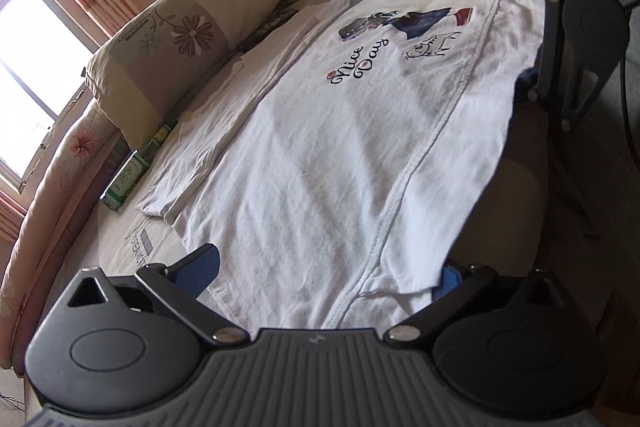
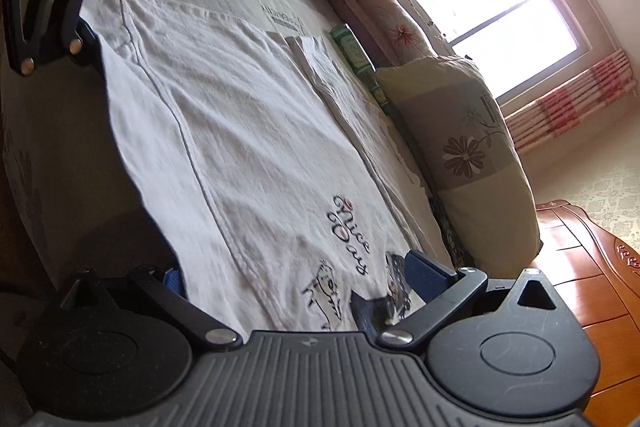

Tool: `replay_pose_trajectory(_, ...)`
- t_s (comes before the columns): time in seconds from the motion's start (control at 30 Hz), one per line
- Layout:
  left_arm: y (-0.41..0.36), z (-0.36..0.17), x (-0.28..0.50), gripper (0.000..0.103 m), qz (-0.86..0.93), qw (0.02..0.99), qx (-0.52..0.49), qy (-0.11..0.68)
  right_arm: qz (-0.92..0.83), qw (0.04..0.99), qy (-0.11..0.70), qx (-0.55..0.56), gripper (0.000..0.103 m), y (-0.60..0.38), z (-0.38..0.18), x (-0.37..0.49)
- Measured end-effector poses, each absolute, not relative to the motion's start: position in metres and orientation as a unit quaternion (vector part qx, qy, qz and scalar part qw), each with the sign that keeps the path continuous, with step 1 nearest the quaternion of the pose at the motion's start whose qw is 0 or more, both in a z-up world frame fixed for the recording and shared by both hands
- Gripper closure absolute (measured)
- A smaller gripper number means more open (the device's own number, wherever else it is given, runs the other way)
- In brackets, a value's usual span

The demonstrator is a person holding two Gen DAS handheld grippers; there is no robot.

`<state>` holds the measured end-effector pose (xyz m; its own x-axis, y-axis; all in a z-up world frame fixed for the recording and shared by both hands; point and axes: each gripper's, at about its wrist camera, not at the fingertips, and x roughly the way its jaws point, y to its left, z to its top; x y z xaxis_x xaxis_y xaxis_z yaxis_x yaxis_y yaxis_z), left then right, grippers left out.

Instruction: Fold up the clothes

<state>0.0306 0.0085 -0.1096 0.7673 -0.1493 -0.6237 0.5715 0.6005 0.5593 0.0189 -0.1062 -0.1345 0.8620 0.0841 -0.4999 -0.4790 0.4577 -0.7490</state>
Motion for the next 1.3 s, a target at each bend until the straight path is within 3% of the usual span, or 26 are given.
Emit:
replay_pose_trajectory(0.27,-0.015,-0.109,0.031,0.000,-0.216,0.845,0.422,0.248,0.113,0.821,0.226,-0.511,0.000,-0.148,-0.139,0.026)
replay_pose_trajectory(0.9,-0.110,-0.119,0.042,0.000,-0.217,0.852,0.432,0.200,0.107,0.844,0.193,-0.488,0.000,-0.122,-0.142,0.025)
replay_pose_trajectory(1.13,-0.088,-0.128,0.040,0.000,-0.168,0.837,0.487,0.185,0.066,0.820,0.195,-0.534,0.000,-0.156,-0.150,0.022)
replay_pose_trajectory(1.3,-0.084,-0.124,0.044,0.000,-0.158,0.846,0.467,0.204,0.032,0.810,0.205,-0.549,0.000,-0.169,-0.156,0.033)
